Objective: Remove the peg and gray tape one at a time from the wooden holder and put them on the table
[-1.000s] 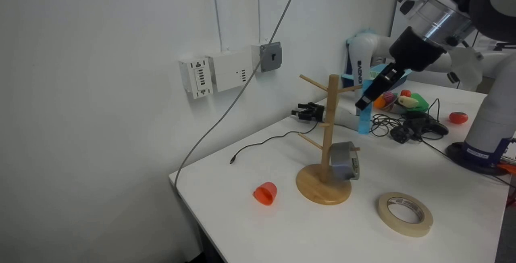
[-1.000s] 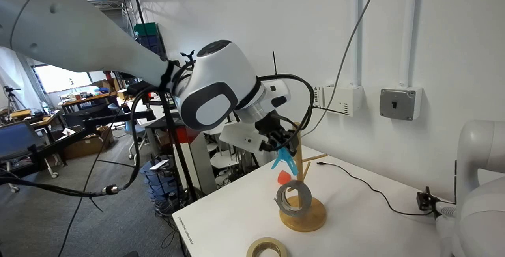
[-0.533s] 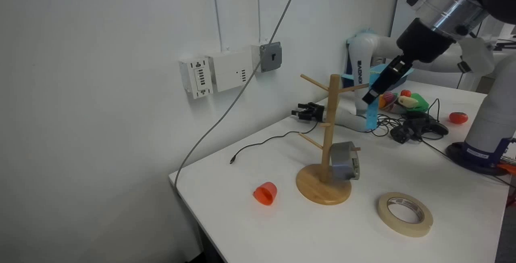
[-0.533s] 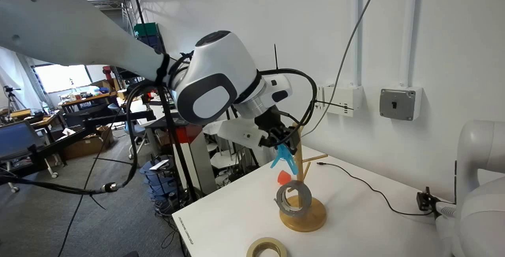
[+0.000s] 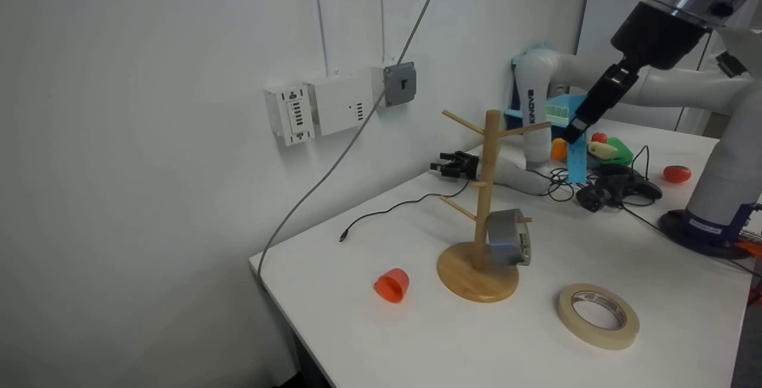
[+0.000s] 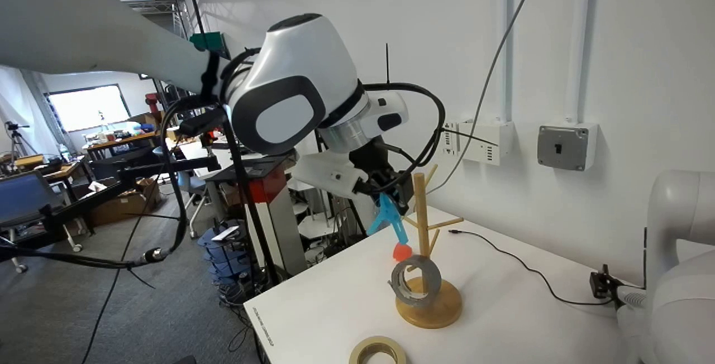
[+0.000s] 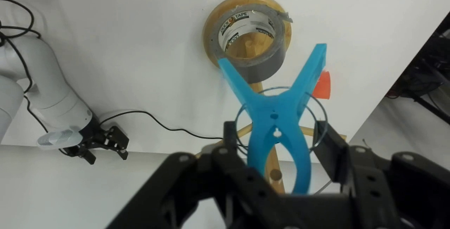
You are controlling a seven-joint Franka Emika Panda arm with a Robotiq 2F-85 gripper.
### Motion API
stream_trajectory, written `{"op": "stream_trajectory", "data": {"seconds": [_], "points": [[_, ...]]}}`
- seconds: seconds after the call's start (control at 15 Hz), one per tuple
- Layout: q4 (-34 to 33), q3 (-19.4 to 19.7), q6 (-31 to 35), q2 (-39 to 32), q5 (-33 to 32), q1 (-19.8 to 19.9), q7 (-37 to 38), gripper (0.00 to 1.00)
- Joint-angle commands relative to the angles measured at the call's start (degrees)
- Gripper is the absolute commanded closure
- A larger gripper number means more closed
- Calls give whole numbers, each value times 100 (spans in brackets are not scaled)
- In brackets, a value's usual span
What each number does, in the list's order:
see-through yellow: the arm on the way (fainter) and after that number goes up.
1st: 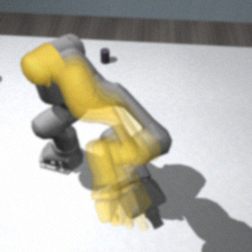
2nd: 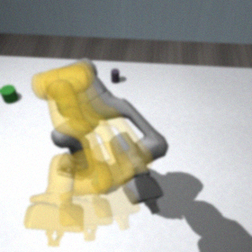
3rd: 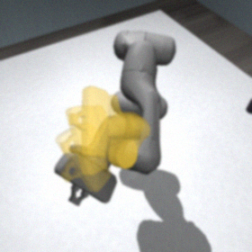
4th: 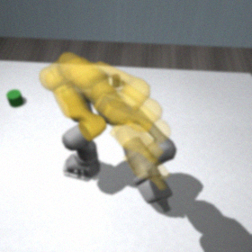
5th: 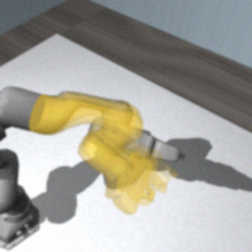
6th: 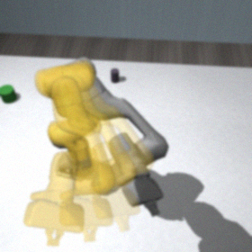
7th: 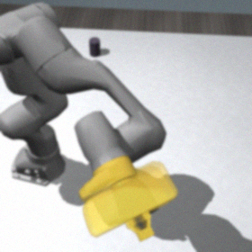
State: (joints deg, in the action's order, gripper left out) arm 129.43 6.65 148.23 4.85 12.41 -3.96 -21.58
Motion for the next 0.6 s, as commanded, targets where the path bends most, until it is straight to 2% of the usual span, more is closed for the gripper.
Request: {"op": "stream_trajectory", "data": {"seconds": [0.0, 0.33, 0.53], "points": [[169, -69, -437, 385, -126, 216, -43, 68], [409, 22, -752, 542, -554, 468, 61, 68], [540, 105, -670, 423, -902, 703, 215, 68]]}}
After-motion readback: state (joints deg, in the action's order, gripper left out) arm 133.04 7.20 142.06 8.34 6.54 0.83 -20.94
